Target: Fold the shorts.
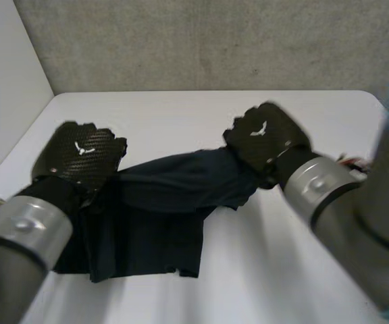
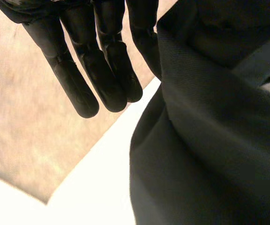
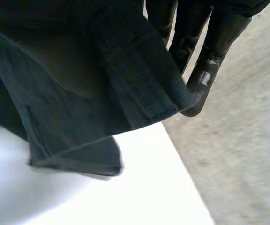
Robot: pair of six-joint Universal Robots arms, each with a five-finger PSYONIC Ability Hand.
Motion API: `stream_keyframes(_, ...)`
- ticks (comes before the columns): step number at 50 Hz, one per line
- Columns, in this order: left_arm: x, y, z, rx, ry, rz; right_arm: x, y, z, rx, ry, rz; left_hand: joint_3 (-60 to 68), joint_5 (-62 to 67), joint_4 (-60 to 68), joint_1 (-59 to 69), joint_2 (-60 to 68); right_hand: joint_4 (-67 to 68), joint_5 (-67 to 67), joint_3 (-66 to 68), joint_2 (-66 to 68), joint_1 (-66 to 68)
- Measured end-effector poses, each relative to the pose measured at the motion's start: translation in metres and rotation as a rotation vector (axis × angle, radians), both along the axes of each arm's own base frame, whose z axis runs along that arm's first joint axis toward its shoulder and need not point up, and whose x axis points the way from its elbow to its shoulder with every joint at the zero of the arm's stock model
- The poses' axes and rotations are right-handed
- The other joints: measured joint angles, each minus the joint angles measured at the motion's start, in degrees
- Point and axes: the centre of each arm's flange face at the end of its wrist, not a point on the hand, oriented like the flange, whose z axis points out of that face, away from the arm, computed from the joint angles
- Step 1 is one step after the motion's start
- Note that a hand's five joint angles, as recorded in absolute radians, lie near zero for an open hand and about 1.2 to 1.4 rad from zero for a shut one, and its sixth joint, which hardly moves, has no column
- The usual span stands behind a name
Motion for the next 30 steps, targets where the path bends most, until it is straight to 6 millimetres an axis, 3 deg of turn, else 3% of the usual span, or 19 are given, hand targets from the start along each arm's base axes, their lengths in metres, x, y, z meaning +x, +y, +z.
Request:
stream_keyframes(8,0.011,0.030,0.061,-0.085,0.023,-0.097,-0.031,0.021,0.061,-0.102,0.051,-0.026,0.02,0.00,0.05,0.00,0.10,0.00,0.00,0.00,0.00,0.00)
stream_keyframes(14,0.016,0.039,0.121,-0.215,0.149,-0.103,-0.047,0.043,0.119,-0.237,-0.050,-0.040,0.03,0.00,0.05,0.00,0.11,0.01,0.00,0.00,0.00,0.00)
stream_keyframes(17,0.018,0.042,0.144,-0.274,0.195,-0.102,-0.051,0.047,0.134,-0.277,-0.085,-0.046,0.17,0.00,0.07,0.00,0.14,0.01,0.00,0.00,0.11,0.00)
stream_keyframes(18,0.020,0.045,0.159,-0.313,0.223,-0.102,-0.055,0.052,0.153,-0.328,-0.131,-0.053,0.23,0.00,0.07,0.00,0.16,0.01,0.00,0.00,0.29,0.02)
stream_keyframes(22,0.026,0.052,0.198,-0.411,0.291,-0.102,-0.064,0.060,0.185,-0.418,-0.210,-0.069,0.27,0.00,0.07,0.00,0.18,0.01,0.00,0.00,0.29,0.00)
stream_keyframes(26,0.025,0.051,0.212,-0.436,0.308,-0.103,-0.069,0.061,0.199,-0.461,-0.242,-0.088,0.28,0.00,0.07,0.00,0.19,0.02,0.00,0.00,0.29,0.00)
stream_keyframes(30,0.015,0.039,0.202,-0.389,0.283,-0.111,-0.067,0.052,0.198,-0.454,-0.233,-0.103,0.28,0.00,0.07,0.00,0.19,0.02,0.00,0.00,0.29,0.00)
